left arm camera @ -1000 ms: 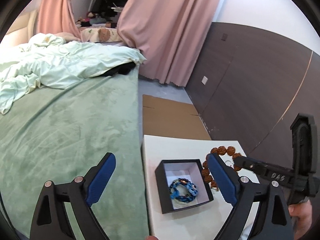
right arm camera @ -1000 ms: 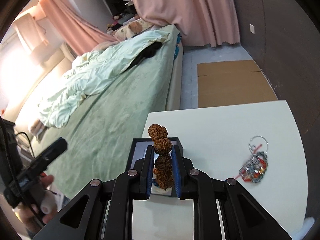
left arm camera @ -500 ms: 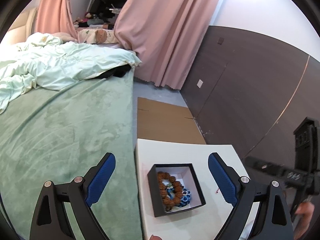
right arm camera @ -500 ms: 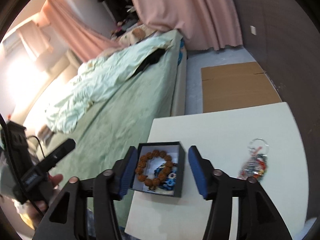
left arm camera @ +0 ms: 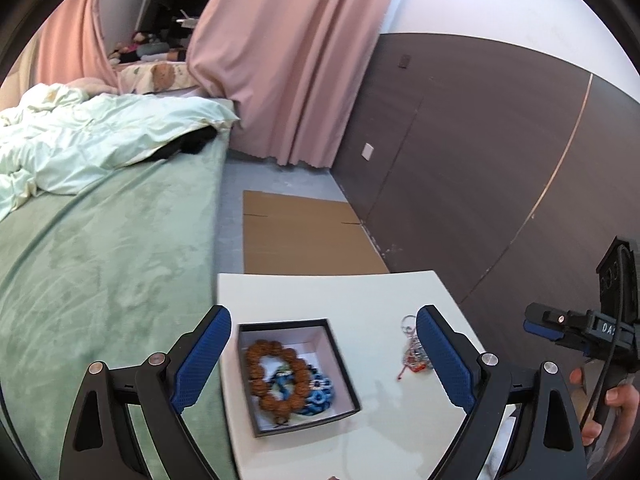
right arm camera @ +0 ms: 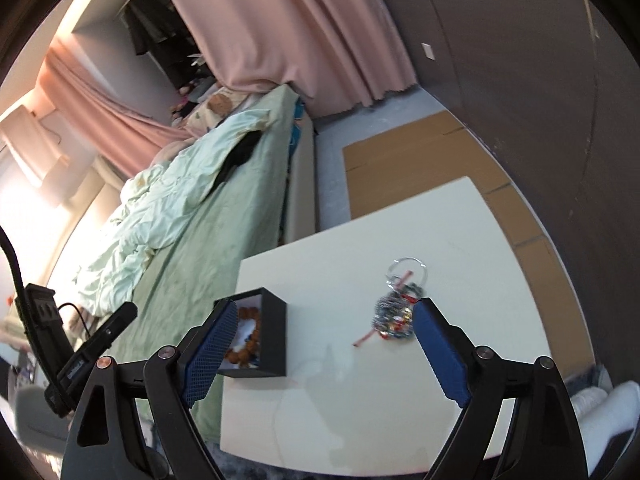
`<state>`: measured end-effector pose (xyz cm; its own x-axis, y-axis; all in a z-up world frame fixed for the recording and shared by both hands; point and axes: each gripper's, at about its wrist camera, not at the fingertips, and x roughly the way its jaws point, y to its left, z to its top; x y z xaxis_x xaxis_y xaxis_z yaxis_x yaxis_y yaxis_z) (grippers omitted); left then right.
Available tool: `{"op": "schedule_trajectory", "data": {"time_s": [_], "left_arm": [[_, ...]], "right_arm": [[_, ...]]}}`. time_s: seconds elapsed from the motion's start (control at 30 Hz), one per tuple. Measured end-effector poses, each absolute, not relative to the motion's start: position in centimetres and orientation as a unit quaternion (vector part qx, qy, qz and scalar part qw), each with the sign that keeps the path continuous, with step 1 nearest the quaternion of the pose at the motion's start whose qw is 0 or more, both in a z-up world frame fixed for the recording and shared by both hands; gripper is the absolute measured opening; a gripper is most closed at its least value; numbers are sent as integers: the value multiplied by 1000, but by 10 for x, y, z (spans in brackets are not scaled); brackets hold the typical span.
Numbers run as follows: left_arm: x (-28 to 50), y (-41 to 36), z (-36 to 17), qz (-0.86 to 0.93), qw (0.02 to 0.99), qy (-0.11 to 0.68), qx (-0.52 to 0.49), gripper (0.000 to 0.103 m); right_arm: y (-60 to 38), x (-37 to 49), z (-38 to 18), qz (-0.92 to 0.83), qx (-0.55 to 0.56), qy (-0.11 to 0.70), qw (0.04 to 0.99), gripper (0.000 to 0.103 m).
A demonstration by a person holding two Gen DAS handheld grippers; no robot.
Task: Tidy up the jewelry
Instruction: 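Move the left gripper over the remaining keyring and bead pile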
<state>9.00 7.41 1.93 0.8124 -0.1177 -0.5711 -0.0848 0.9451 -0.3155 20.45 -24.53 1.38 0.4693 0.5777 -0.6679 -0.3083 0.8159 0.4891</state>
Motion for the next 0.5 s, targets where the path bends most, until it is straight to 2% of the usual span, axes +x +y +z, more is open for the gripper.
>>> {"op": "schedule_trajectory", "data": {"time_s": [0.37, 0.5], "left_arm": [[118, 18, 12, -61, 937, 316, -136, 94], [130, -1, 6, -81, 933, 326, -129, 89]], "right_arm": [[-294, 205, -12, 230, 210, 457, 834, 89], [-308, 207, -22, 212, 230, 467, 827, 89]]}}
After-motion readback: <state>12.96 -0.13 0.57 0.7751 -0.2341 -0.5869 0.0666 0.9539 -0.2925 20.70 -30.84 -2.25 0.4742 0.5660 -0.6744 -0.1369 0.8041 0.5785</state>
